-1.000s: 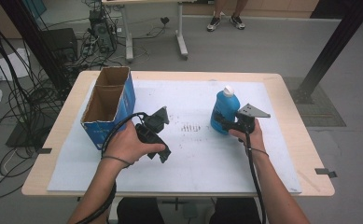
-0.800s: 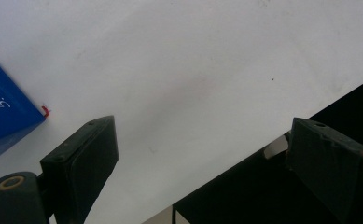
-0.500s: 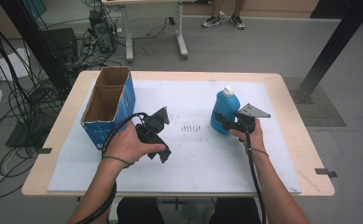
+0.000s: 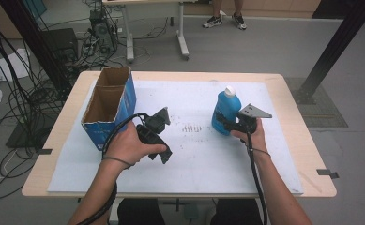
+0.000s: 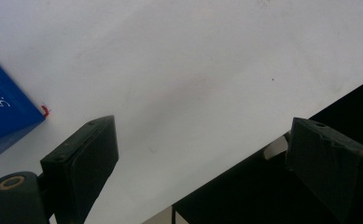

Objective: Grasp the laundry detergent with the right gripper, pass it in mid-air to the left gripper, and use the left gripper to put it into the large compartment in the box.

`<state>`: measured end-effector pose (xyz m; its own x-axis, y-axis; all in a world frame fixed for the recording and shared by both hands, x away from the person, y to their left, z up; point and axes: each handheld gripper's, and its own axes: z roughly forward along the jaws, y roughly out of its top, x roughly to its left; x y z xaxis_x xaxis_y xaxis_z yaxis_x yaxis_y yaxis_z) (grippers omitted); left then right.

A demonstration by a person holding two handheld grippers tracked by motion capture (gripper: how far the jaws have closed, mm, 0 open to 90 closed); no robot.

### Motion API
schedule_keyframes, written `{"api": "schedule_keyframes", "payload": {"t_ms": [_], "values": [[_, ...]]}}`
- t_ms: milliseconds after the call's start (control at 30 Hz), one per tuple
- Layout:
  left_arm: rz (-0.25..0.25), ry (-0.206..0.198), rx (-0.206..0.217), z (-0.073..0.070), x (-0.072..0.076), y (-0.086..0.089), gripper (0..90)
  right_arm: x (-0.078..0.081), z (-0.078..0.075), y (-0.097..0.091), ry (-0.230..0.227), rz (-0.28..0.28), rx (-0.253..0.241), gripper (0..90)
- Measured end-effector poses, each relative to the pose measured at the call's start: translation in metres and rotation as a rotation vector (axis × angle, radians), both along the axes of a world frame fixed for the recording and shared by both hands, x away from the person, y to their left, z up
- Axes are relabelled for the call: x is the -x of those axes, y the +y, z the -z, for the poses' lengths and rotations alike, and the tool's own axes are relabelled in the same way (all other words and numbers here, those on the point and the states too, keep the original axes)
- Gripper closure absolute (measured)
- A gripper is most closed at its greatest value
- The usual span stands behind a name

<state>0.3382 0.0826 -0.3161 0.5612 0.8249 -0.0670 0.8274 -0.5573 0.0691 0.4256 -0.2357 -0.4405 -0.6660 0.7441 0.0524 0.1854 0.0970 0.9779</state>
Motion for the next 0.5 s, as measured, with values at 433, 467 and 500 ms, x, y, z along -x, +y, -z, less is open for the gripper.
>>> {"api": "schedule_keyframes", "payload": {"t_ms": [433, 467, 500], "values": [[-0.001, -0.002, 0.0, -0.0008, 0.0002, 0.0008, 9.6, 0.0001, -0.0001, 0.0002, -0.002, 0.0, 0.002, 42.9], [-0.002, -0.002, 0.0, -0.0009, 0.0003, 0.0007, 9.6, 0.0002, -0.0001, 0.0002, -0.002, 0.001, 0.002, 42.9], [-0.001, -0.002, 0.001, -0.0011, 0.0004, 0.0007, 9.6, 0.0002, 0.0, 0.0002, -0.002, 0.0, 0.002, 42.9]]}}
